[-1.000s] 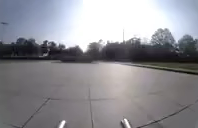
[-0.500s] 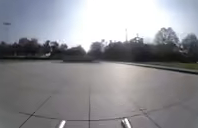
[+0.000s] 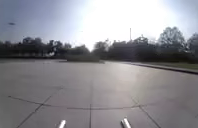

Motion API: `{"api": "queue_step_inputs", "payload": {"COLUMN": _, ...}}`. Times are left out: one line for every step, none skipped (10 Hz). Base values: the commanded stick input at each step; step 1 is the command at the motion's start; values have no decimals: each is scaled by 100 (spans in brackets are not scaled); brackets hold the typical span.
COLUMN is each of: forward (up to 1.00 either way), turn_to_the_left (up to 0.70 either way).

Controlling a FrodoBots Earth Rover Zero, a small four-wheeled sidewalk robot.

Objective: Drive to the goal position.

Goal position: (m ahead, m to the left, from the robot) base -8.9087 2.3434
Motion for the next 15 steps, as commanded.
{"api": "queue_step_inputs", "payload": {"forward": 100, "turn_to_the_left": 0}}
{"api": "queue_step_inputs", "payload": {"forward": 100, "turn_to_the_left": 2}}
{"api": "queue_step_inputs", "payload": {"forward": 100, "turn_to_the_left": 5}}
{"api": "queue_step_inputs", "payload": {"forward": 100, "turn_to_the_left": 2}}
{"api": "queue_step_inputs", "payload": {"forward": 100, "turn_to_the_left": 5}}
{"api": "queue_step_inputs", "payload": {"forward": 100, "turn_to_the_left": 0}}
{"api": "queue_step_inputs", "payload": {"forward": 100, "turn_to_the_left": 0}}
{"api": "queue_step_inputs", "payload": {"forward": 100, "turn_to_the_left": -40}}
{"api": "queue_step_inputs", "payload": {"forward": 100, "turn_to_the_left": -40}}
{"api": "queue_step_inputs", "payload": {"forward": 100, "turn_to_the_left": -40}}
{"api": "queue_step_inputs", "payload": {"forward": 100, "turn_to_the_left": -40}}
{"api": "queue_step_inputs", "payload": {"forward": 100, "turn_to_the_left": -24}}
{"api": "queue_step_inputs", "payload": {"forward": 100, "turn_to_the_left": 0}}
{"api": "queue_step_inputs", "payload": {"forward": 100, "turn_to_the_left": 4}}
{"api": "queue_step_inputs", "payload": {"forward": 100, "turn_to_the_left": 11}}
